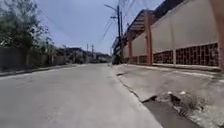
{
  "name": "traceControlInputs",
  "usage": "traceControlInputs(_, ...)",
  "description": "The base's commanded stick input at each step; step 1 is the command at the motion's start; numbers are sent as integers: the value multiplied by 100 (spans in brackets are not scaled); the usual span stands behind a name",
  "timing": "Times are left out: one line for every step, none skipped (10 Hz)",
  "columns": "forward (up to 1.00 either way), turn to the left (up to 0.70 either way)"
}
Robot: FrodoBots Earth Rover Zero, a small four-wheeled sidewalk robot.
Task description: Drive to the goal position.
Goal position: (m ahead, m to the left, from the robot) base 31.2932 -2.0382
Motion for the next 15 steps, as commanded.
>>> traceControlInputs(100, 0)
traceControlInputs(100, 0)
traceControlInputs(100, 0)
traceControlInputs(100, 0)
traceControlInputs(100, 0)
traceControlInputs(100, 0)
traceControlInputs(100, 0)
traceControlInputs(100, 0)
traceControlInputs(100, 0)
traceControlInputs(100, 0)
traceControlInputs(100, 0)
traceControlInputs(100, 0)
traceControlInputs(100, 0)
traceControlInputs(100, 0)
traceControlInputs(100, 0)
